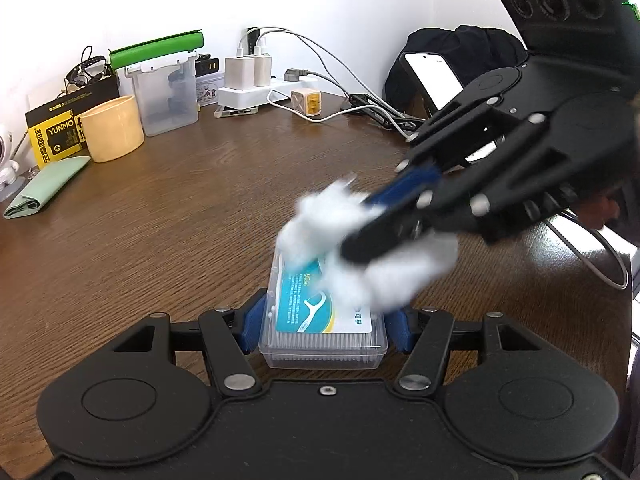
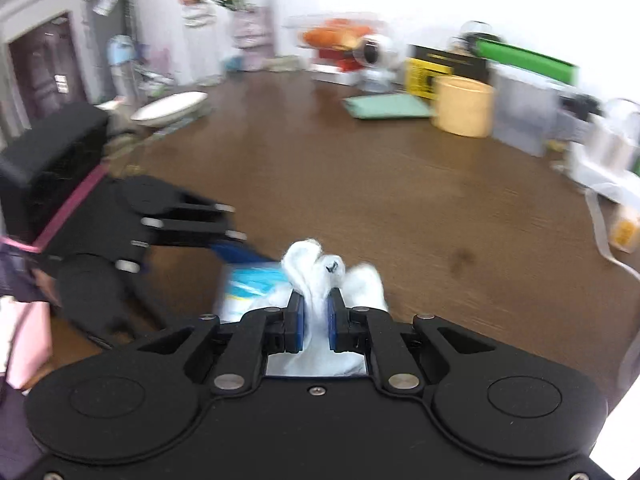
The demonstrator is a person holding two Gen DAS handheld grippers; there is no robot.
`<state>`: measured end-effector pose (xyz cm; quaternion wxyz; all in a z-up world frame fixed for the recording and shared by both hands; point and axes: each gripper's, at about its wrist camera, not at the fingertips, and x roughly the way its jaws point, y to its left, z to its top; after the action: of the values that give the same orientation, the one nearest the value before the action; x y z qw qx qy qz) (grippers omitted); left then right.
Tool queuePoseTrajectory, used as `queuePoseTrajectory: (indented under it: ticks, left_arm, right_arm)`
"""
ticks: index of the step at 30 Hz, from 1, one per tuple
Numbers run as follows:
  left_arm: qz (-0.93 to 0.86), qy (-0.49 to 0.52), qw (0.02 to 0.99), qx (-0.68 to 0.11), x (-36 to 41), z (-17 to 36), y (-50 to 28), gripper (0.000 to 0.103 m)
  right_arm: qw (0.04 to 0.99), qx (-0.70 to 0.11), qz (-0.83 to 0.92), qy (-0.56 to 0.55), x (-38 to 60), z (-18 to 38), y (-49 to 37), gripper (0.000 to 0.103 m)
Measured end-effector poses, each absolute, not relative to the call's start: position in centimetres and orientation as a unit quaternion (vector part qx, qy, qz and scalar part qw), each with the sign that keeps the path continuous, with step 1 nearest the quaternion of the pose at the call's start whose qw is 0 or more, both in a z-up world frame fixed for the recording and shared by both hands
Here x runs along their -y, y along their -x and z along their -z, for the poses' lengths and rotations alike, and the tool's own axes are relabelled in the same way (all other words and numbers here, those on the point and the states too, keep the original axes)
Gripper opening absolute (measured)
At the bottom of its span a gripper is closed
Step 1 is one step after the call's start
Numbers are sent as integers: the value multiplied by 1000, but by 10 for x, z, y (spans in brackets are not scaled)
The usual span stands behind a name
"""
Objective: Clean container
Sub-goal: 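Keep wiping the floss box lid with the wipe in the right gripper, then wipe the box edge nearest the left gripper fingers with the right gripper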
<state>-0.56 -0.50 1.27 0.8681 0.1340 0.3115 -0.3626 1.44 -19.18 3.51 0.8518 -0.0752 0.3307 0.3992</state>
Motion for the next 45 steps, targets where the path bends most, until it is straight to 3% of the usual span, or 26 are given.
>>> queuePoseTrajectory:
  ticks: [10,17,25,33,45]
  left_arm:
    - [366,-131,867,-313,3,-14,-3,59]
    - [365,-135,867,-312,4,-13,-1,59]
    - [365,-135,867,-311,4,-13,-1,59]
    - [364,-136,867,-310,4,-13,2,59]
    - [365,-137,867,-311,5,-13,2,59]
  right_arm:
    - [887,-319,-316,105,204,-34,-26,12]
    - [856,-322,-399,69,185,-35,-14,11]
    - [892,-313,-311,100,205,-30,-28,11]
    - [856,-316,-402,79,185,-36,-6,11]
    - [865,-323,-372,94,205,-37,-8,11]
